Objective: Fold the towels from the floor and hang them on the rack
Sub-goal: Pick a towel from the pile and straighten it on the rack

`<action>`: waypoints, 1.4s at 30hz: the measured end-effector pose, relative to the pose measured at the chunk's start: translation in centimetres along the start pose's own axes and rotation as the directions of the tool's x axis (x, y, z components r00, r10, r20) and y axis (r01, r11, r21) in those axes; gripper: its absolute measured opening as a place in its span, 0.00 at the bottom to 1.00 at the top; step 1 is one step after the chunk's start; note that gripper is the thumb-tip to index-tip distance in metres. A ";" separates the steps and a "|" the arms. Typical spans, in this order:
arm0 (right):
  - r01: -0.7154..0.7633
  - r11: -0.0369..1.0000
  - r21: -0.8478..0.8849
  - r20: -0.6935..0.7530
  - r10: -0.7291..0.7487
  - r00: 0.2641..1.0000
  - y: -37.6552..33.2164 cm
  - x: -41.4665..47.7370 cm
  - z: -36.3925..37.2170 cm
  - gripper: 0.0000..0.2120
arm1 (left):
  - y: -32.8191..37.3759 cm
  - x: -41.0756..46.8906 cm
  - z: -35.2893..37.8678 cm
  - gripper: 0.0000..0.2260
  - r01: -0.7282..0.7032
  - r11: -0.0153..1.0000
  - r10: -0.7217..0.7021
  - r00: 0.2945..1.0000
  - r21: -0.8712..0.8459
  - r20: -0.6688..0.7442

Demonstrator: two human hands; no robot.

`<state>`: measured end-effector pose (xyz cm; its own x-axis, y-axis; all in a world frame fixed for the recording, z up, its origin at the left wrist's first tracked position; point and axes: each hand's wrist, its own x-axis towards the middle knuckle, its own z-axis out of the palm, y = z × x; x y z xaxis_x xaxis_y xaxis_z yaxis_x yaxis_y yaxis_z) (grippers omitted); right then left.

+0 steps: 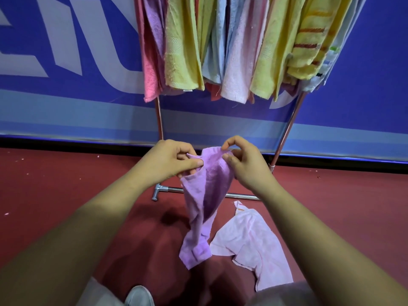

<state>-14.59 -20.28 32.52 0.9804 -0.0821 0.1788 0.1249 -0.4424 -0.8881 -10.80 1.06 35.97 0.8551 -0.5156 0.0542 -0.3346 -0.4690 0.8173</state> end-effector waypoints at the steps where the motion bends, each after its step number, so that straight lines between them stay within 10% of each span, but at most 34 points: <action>1: 0.009 1.000 -0.028 0.020 -0.008 1.000 -0.3 -0.1 0.1 0.10 | 0.0 0.0 0.0 0.06 -0.002 1.000 0.002 1.000 0.010 -0.013; 9: -0.059 0.997 -0.049 0.264 0.070 0.962 -2.7 -1.5 1.5 0.19 | 0.5 -0.1 0.1 0.08 0.040 0.999 -0.041 0.997 -0.006 -0.060; 15: 0.056 0.948 -0.312 0.190 0.005 0.982 -1.0 -1.2 1.8 0.09 | 0.1 0.1 -0.4 0.09 0.073 0.997 -0.076 0.992 -0.033 -0.096; 24: 0.129 0.934 -0.334 0.065 -0.114 0.991 -0.6 -0.3 -0.9 0.05 | -2.8 0.6 -3.2 0.13 0.074 0.795 -0.130 0.990 0.602 0.049; 35: -0.022 0.966 -0.258 -0.063 0.006 0.998 -0.5 0.3 -2.2 0.06 | -1.6 0.6 -3.5 0.08 0.011 0.947 0.085 0.955 0.321 -0.284; 42: 0.007 0.994 -0.106 -0.183 -0.026 0.983 -1.0 -0.1 -1.7 0.05 | -0.8 0.2 -3.4 0.12 -0.188 0.826 0.385 0.877 0.531 -0.289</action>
<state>-15.06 -21.34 34.11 0.9326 -0.2322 0.2764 0.1148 -0.5353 -0.8368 -9.04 3.81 37.27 0.7351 -0.4257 0.5276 -0.6476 -0.6713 0.3605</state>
